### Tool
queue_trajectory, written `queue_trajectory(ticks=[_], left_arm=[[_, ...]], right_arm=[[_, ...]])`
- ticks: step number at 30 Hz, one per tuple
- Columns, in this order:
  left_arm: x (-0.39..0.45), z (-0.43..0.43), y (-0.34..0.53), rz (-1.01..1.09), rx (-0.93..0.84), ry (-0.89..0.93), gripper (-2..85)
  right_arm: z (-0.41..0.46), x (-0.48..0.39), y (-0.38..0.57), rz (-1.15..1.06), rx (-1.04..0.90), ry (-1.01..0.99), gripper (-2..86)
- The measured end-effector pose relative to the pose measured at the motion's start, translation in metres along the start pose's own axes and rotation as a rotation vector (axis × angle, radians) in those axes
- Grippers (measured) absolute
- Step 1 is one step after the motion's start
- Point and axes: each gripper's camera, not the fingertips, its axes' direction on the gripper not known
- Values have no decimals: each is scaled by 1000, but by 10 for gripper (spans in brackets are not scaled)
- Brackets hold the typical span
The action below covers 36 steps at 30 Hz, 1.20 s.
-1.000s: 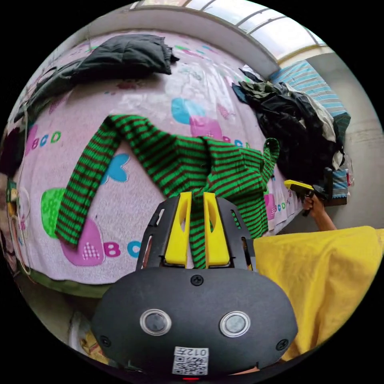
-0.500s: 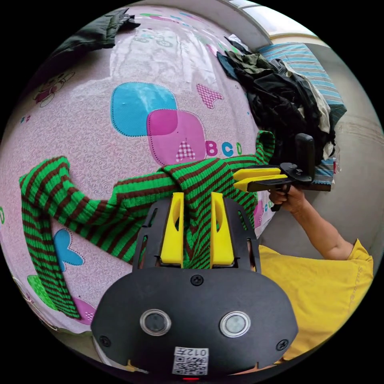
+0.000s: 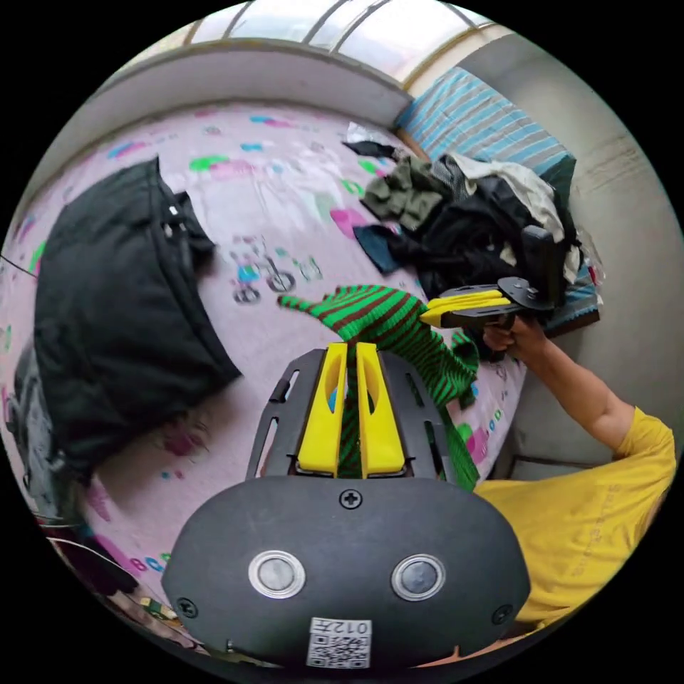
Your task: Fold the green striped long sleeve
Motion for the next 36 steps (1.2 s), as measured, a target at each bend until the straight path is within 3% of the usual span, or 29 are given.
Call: queue_trajectory(ticks=[3, 5, 11, 19, 23, 25, 29, 36], left_arm=[[-8, -5, -9, -113, -13, -190, 9], [-8, -5, 5, -137, 0, -218, 9], [33, 22, 121, -97, -31, -66, 4], [135, 103, 314, -224, -254, -29, 4], [165, 129, 342, -226, -302, -38, 4], [180, 147, 352, -184, -383, -183, 4], [199, 156, 359, -122, -356, -244, 5], [224, 173, 365, -28, -324, -312, 4]], right_arm=[[3, 1, 4, 38, 8, 133, 53], [9, -2, 26, 38, 11, 125, 44], [57, -49, 168, -50, -148, 44, 23], [96, -96, 327, 82, -276, 53, 10], [118, -130, 357, 21, -319, 94, 9], [134, -146, 366, -32, -383, 194, 9], [158, -179, 381, -160, -442, 389, 9], [170, -199, 392, -91, -440, 489, 9]])
